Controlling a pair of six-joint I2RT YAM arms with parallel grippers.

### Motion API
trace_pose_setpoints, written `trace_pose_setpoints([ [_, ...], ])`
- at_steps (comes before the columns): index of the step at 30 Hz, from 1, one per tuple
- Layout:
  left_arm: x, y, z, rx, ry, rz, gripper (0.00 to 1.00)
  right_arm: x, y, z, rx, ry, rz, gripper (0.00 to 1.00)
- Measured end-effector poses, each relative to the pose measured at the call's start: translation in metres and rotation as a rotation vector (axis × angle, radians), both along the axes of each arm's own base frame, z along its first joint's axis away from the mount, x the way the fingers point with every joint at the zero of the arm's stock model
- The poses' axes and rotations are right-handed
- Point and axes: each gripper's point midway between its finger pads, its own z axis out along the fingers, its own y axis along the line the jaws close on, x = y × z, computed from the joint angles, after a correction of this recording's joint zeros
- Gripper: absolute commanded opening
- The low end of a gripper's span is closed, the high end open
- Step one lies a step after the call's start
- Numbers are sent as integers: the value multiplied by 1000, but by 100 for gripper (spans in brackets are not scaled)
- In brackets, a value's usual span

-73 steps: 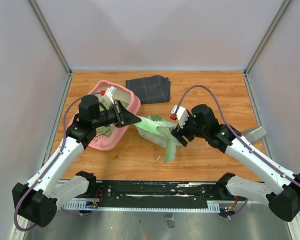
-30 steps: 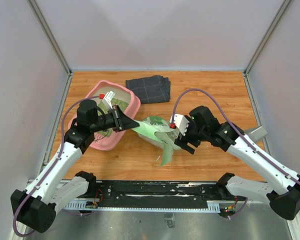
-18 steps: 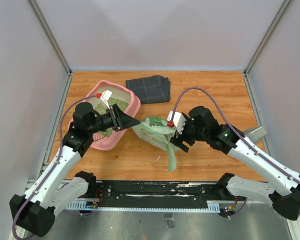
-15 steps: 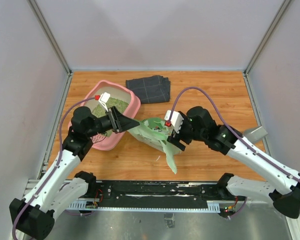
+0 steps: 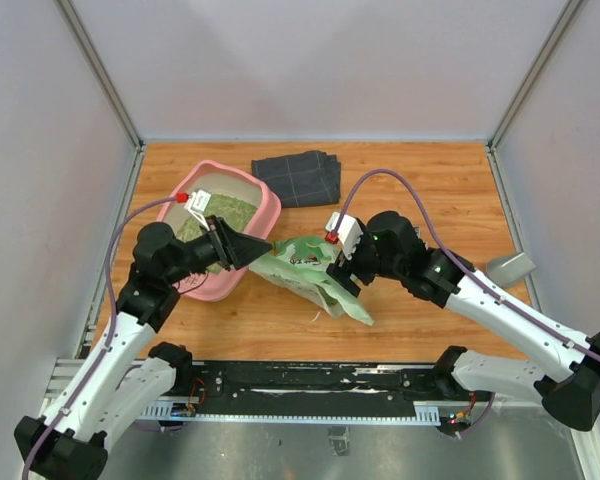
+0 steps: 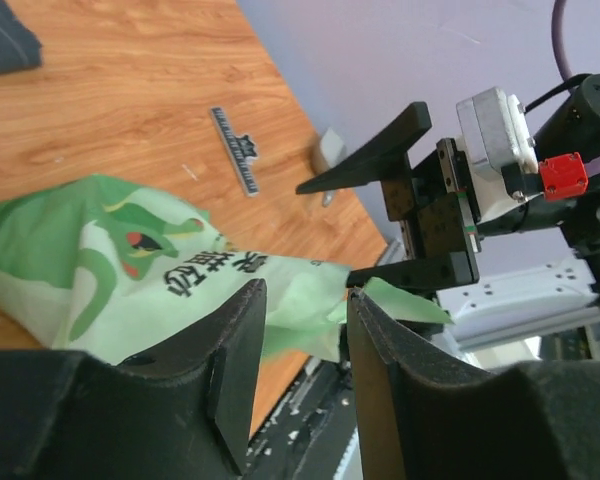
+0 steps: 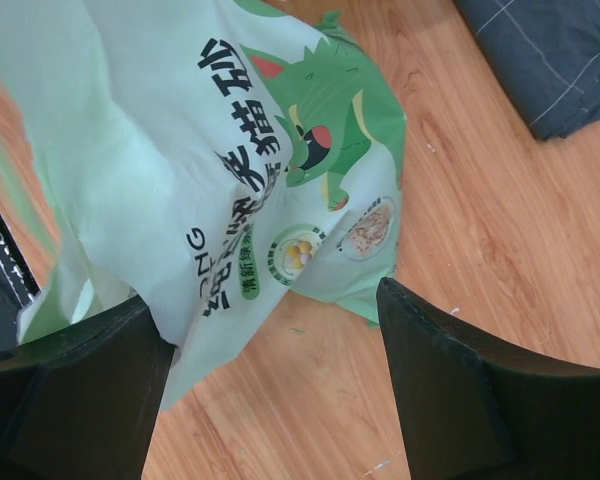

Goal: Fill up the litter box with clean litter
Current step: Open the cat litter bag at the center of the board.

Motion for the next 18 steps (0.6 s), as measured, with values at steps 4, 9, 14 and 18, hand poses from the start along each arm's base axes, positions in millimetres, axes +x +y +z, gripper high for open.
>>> trace_pose_setpoints([
  [4,-6,12,-3,74,-96,53,44,-4,1,-11,3,28,2,78],
  [9,-24,23,11,130,-294,62,49,-5,3,-11,16,36,5,78],
  [14,-41,24,15,291,-535,-36,54,-5,5,-10,24,38,10,78],
  [18,-58,26,28,416,-832,-129,62,-5,6,-9,29,36,13,79],
])
